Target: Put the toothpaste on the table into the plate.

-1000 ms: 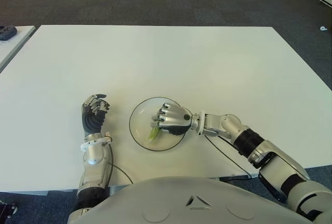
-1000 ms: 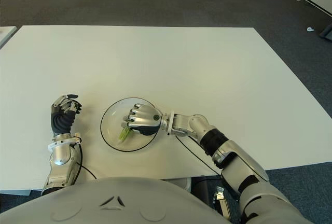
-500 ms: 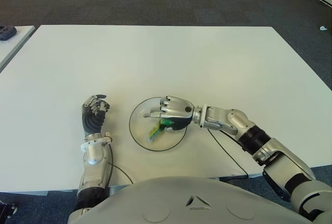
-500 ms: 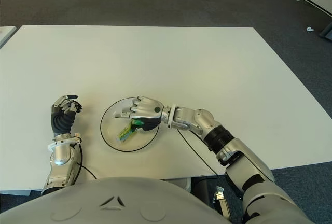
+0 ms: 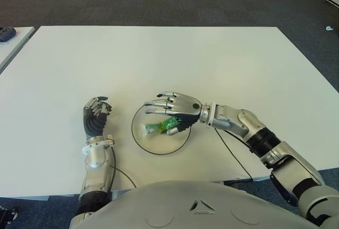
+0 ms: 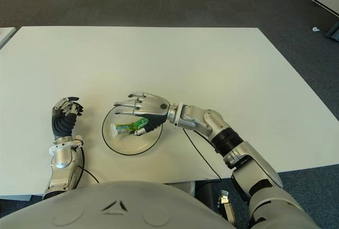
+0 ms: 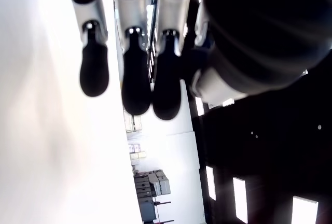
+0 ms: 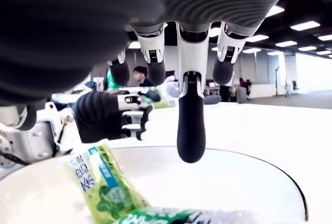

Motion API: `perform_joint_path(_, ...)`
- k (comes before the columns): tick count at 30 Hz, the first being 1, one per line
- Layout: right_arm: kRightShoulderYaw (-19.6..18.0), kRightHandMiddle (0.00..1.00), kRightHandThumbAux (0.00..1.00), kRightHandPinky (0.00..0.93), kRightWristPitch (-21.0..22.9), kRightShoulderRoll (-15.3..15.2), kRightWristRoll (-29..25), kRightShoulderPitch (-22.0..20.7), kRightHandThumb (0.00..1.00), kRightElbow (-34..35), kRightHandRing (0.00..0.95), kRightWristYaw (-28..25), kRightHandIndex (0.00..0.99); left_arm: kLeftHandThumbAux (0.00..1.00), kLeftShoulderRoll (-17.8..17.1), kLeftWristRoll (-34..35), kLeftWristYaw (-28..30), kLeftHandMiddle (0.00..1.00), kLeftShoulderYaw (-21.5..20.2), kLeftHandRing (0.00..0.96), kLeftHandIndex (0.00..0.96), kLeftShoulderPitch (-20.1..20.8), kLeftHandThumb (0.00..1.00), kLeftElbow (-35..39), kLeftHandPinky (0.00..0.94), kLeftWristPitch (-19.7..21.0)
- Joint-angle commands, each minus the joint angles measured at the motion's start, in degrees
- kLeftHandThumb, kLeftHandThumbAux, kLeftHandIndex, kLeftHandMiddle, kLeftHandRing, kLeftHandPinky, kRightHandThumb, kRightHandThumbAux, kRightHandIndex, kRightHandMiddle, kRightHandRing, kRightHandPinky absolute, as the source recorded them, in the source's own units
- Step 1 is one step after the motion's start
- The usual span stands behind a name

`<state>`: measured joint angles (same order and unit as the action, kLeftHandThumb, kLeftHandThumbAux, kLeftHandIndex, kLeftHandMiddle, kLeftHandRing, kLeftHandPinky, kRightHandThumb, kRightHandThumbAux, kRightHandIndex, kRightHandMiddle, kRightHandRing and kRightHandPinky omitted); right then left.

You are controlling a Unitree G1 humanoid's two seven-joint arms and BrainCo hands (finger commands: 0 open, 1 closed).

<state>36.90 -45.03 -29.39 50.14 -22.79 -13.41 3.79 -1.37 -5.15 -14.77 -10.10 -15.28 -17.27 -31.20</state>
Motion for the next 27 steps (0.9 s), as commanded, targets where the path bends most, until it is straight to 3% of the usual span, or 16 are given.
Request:
perform_joint_path(1,-1.7,0.0,0.198,0.0,-1.0,-0.5,-2.0,-0.1,0.358,0.2,0.0,-1.5,0.0,0.72,0.2,-0.3,0.4,0.633,0.5,0.634,0.433,0.2,0.695,0.2,0.634,0.5)
perform_joint_path(11,-5.5,0.0,0.175,0.0,-3.7,-0.7,-5.4,-1.2,0.4,0.5,0.0,-1.9,0.0,0.721,0.3,-0.3,0.1,0.625,0.4,0.626,0.432,0.5,0.694,0.2,0.615,1.7)
perform_joint_path(16,-7.9,0.0,0.177,0.0,-4.4,-1.6,-10.6,-2.2,0.392,1.9,0.0,-5.6,0.0,0.72,0.5,-0.1,0.4,0.625,0.6,0.628,0.433,0.2,0.695,1.1,0.623,2.3)
perform_joint_path(22,-10.6,0.0,0.207,0.0,-1.8,-0.8,-18.4,-1.2,0.346,2.8,0.0,-10.6,0.0,0.719,0.6,0.2,0.6,0.625,0.6,0.627,0.434,0.3,0.696,1.4,0.623,2.5)
perform_joint_path(27,-13.7,0.0,0.347,0.0,2.3,1.3,-21.3,1.6,0.258,4.1,0.0,-10.5,0.0,0.719,0.4,0.4,0.8,0.631,0.6,0.63,0.433,0.7,0.697,0.9,0.629,1.8)
